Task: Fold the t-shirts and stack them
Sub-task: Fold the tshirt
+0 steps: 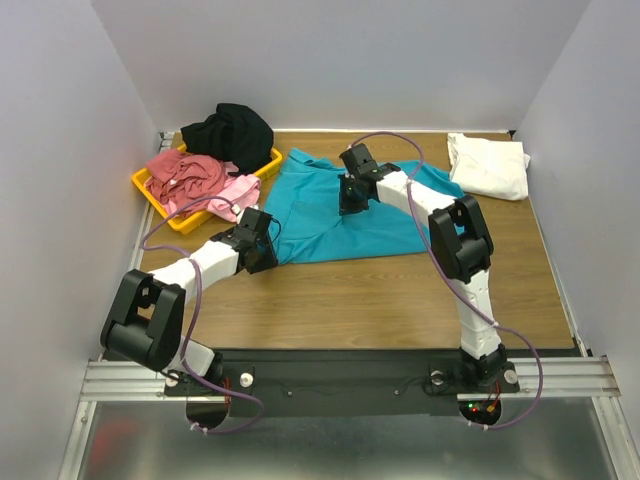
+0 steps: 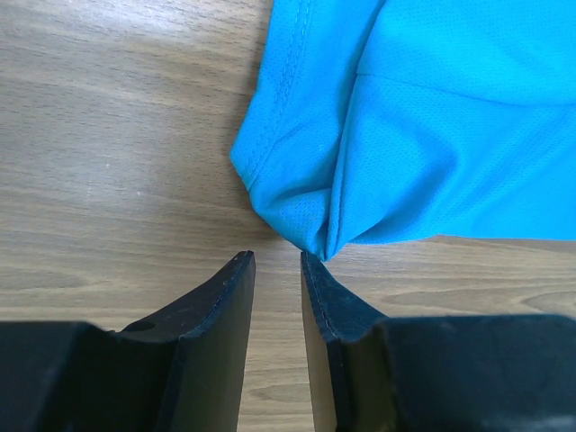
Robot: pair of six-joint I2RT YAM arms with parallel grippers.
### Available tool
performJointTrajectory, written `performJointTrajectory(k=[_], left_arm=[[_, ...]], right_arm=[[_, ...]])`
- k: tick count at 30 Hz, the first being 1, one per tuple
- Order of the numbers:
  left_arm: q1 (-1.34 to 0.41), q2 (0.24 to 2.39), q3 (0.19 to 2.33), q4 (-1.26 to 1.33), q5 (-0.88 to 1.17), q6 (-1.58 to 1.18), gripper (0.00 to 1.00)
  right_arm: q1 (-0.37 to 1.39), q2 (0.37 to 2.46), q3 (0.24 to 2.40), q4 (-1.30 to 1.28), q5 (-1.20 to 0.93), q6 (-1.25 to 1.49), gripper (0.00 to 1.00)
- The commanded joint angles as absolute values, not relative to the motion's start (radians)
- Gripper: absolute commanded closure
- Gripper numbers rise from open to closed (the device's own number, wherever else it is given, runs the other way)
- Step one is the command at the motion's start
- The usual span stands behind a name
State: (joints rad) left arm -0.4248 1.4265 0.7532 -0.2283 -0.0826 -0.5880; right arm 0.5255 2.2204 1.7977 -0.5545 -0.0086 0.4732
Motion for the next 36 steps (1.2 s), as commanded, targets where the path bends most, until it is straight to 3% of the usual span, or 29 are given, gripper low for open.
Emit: performJointTrajectory(k=[1,5,8,12,20,25,30,36], left_arm=[[-0.428,1.376,0.801,-0.242,-0.120,-0.598,0.62],[-0.428,1.342,0.824,-0.244,-0.138,-0.583,0.59],[-0.428,1.307,0.831,-0.233,-0.137,-0.566,0.57],[-0.428,1.256,0.805,-0.172,-0.088,-0.543,0.51],[-0.428,1.295,0.767,-0.178,-0.054,-0.529,0.32],[-0.430,1.315,0.767,-0.140,-0.043,-0.500,0.32],[-0.433,1.371,0.796,-0.133,-0.032,-0.472,0.43],[-0.439,1.387,0.793,-0.130,-0.023,-0.469,0.44]], right_arm=[[0.535,2.166,1.790,-0.522,0.054,0.503,0.99],[0.535,2.171,1.793,-0.520,0.040,0.511,0.87],[0.535,2.163,1.798,-0.522,0.029,0.502,0.55],[0.535,2.129,1.799,-0.522,0.046,0.476,0.41],[0.537,2.025,1.741,-0.520,0.038,0.476,0.37],[0.523,1.925,1.617,-0.523,0.061,0.500,0.35],[0.373,1.807,1.451,-0.523,0.032,0.525,0.35],[0.192,1.712,1.281,-0.522,0.038,0.476,0.35]])
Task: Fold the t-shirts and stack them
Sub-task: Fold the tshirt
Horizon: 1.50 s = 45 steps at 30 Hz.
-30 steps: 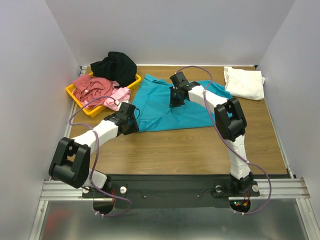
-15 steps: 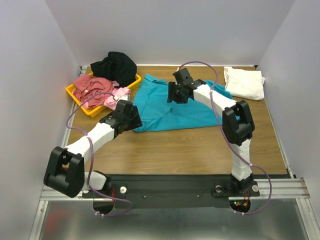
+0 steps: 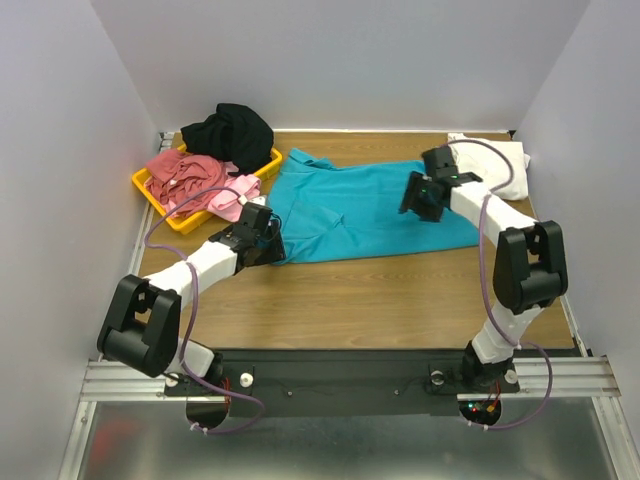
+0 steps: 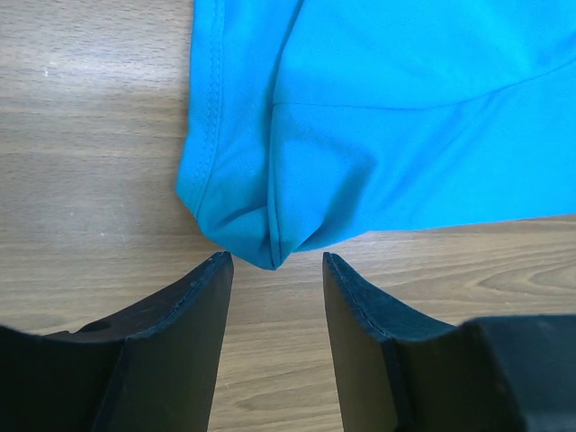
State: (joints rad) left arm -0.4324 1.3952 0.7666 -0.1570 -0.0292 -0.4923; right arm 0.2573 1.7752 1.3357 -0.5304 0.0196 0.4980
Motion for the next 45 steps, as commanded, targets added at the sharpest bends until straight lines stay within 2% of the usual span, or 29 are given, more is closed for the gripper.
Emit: performJointTrajectory(k=[1,14,16,26,28,32,38,39,41,45], left_arm=[[-0.439,1.385,0.792,-0.130,-0.021,-0.468,0.44],[-0.442,1.425,0.793,-0.123,-0.015,-0.459,0.45],[-0.442,1.434,0.795,-0.124,-0.018,-0.453,0.49],[-0.442,1.494,0.816,-0.114,-0.064,-0.419,0.50],[-0.442,1.505,0.827,-0.117,-0.078,-0.416,0.53],[-0.442,1.522,0.841,-0.120,-0.097,-0.410,0.55],[-0.442,1.539,0.853,-0.121,-0.107,-0.407,0.65],[-0.442,1.542,0.856,-0.121,-0.106,-0.405,0.78],[-0.442,1.548,0.857,-0.123,-0.104,-0.402,0.87],[-0.442,1.552,0.864,-0.127,-0.089,-0.393,0.97]], right_arm=[[0.178,1.709,1.267,-0.520,0.041,0.466,0.35],[0.089,1.781,1.186,-0.491,0.077,0.434,0.35],[0.084,1.784,1.169,-0.483,0.078,0.436,0.35],[0.068,1.818,1.128,-0.466,0.098,0.428,0.35],[0.064,1.824,1.121,-0.465,0.098,0.425,0.35],[0.061,1.821,1.121,-0.463,0.098,0.425,0.35],[0.057,1.822,1.123,-0.463,0.098,0.423,0.35],[0.057,1.824,1.121,-0.463,0.100,0.423,0.35],[0.057,1.824,1.117,-0.463,0.103,0.423,0.35],[0.055,1.822,1.111,-0.465,0.110,0.422,0.35]])
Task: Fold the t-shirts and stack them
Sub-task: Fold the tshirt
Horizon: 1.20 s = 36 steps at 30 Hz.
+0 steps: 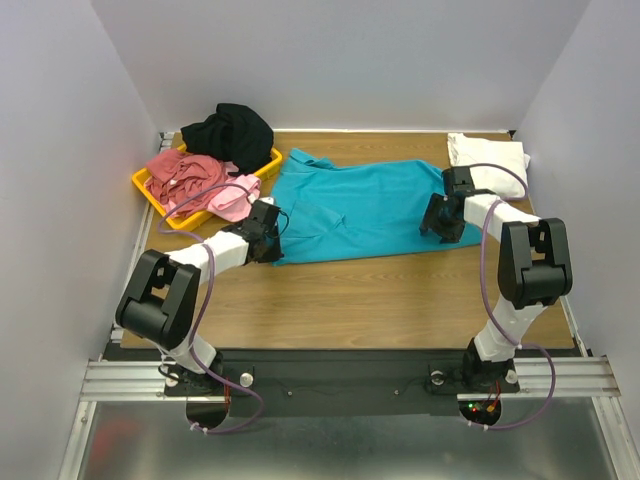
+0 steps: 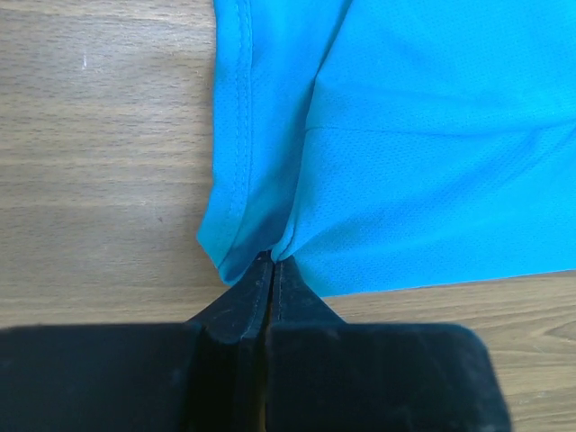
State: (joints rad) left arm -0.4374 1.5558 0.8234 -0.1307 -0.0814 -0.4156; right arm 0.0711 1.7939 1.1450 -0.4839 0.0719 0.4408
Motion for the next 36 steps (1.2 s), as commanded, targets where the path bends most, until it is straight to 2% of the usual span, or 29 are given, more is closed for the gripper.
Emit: performJointTrajectory(k=[1,15,17,18,19,21,22,28,33,36], left_arm=[[-0.442,1.552,0.865,-0.133,-0.084,-0.388,1.00],[-0.442,1.549,0.859,-0.212,-0.129,-0.362,1.00],[-0.442,1.560,0.864,-0.232,-0.150,-0.365,0.96],[-0.442,1.559,0.867,-0.238,-0.156,-0.370,0.93],[-0.442,1.555,0.885,-0.258,-0.166,-0.374,0.78],[-0.442,1.542,0.913,-0.281,-0.189,-0.376,0.60],[-0.442,1.536,0.949,-0.305,-0.196,-0.373,0.46],[-0.445,1.500,1.155,-0.390,-0.210,-0.357,0.31],[-0.462,1.537,1.258,-0.374,-0.160,-0.377,0.27],[-0.504,1.618,1.302,-0.361,-0.121,-0.390,0.26]], right_arm=[[0.054,1.822,1.109,-0.465,0.110,0.422,0.36],[0.041,1.822,1.088,-0.465,0.141,0.417,0.35],[0.041,1.818,1.086,-0.465,0.146,0.413,0.35],[0.040,1.818,1.086,-0.465,0.146,0.413,0.35],[0.040,1.812,1.086,-0.466,0.143,0.408,0.35],[0.041,1.799,1.091,-0.466,0.137,0.403,0.35],[0.041,1.783,1.092,-0.466,0.115,0.394,0.35],[0.041,1.683,1.109,-0.486,0.040,0.373,0.34],[0.040,1.597,1.137,-0.517,0.055,0.367,0.32],[0.038,1.618,1.164,-0.525,0.078,0.359,0.28]])
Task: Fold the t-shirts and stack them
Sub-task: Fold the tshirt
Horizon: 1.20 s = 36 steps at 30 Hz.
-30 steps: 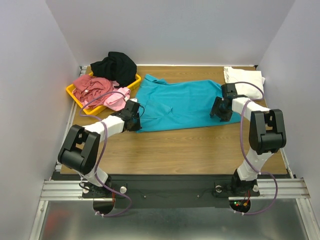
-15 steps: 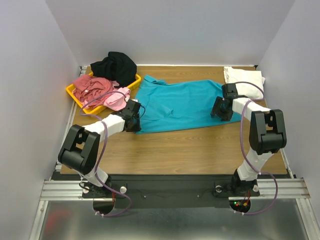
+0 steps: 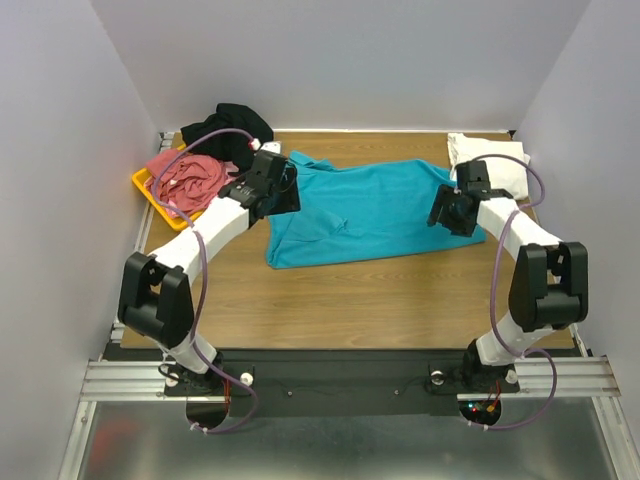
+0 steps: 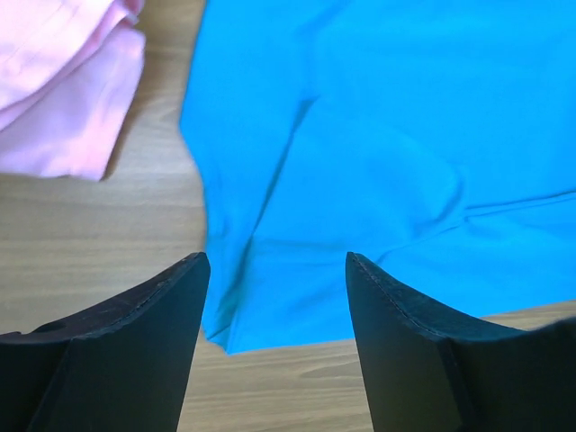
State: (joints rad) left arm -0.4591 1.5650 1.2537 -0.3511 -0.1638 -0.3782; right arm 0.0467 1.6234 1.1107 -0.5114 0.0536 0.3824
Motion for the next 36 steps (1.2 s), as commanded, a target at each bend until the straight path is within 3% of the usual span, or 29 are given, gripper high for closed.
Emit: performJointTrajectory(k=[1,13,24,36], left_arm=[[-0.523,1.640,1.319,-0.354,-0.112,-0.391,0.25],[-0.620,1.904,1.290,-0.212,-0.034,-0.417,0.22],[-0.620,1.780,0.960,-0.121,-0.044,-0.422,0.21],[-0.644,1.585,0.700,-0.136,-0.012,-0.517,0.21]], right_arm=[[0.038,1.629,1.173,-0.525,0.090,0.351,0.28],[0.032,1.855,1.250,-0.497,0.083,0.322,0.28],[0.031,1.695,0.970,-0.603,-0.051,0.387,0.28],[0.031,1.516,0.900,-0.871,-0.147,0.463,0.26]])
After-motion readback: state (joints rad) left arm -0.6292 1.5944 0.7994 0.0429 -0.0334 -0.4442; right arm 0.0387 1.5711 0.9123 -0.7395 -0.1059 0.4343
